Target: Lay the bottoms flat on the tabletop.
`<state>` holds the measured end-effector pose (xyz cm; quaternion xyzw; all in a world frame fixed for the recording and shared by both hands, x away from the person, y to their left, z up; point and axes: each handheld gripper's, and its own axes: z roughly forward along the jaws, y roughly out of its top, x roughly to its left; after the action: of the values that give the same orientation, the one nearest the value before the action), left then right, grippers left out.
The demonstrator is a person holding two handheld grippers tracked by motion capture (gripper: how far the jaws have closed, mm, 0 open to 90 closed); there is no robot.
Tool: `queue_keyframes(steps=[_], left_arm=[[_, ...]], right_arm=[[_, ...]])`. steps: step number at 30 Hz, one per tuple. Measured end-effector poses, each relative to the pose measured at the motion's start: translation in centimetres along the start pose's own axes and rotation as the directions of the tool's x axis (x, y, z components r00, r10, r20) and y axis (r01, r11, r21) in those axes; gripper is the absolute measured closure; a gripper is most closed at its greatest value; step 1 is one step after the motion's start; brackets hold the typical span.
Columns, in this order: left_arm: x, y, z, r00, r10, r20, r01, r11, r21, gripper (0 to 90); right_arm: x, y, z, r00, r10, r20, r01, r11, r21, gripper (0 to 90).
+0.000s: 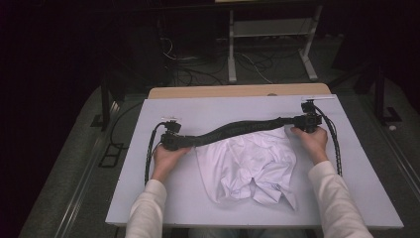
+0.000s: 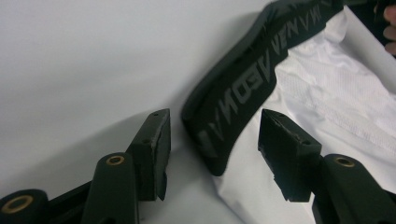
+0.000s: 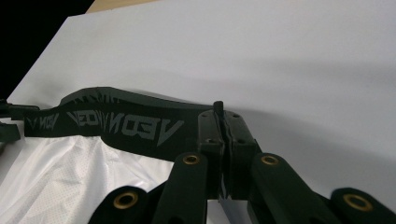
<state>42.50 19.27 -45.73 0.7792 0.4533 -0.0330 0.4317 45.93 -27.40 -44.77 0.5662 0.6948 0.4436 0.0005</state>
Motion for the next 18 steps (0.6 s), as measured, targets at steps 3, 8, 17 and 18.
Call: queue_keyframes(steps=[3, 8, 17, 18], left_arm=[[-0.8, -0.1, 0.5, 0.9998, 0.017, 0.003, -0.017, 0.9998, 0.014, 46.5], [-1.6, -0.3, 0.7, 0.9996, 0.03, 0.004, -0.03, 0.9981, 0.053, 58.6], [-0.6, -0.5, 0.2, 1.0, -0.01, -0.001, 0.01, 0.9984, 0.056, 83.8], [-0.5, -0.5, 0.1, 0.9999, -0.013, -0.003, 0.014, 0.9987, 0.05, 84.1]], right_arm=[[-0.1, -0.2, 0.0, 1.0, 0.002, -0.007, -0.002, 1.0, 0.0, 86.2], [-0.4, -0.5, -0.2, 0.9998, 0.007, -0.017, -0.007, 1.0, -0.004, 86.2], [-0.5, -0.7, -0.3, 0.9995, 0.012, -0.029, -0.013, 1.0, -0.005, 86.2], [-0.5, -0.7, -0.4, 0.9994, 0.012, -0.031, -0.013, 1.0, -0.003, 86.2]])
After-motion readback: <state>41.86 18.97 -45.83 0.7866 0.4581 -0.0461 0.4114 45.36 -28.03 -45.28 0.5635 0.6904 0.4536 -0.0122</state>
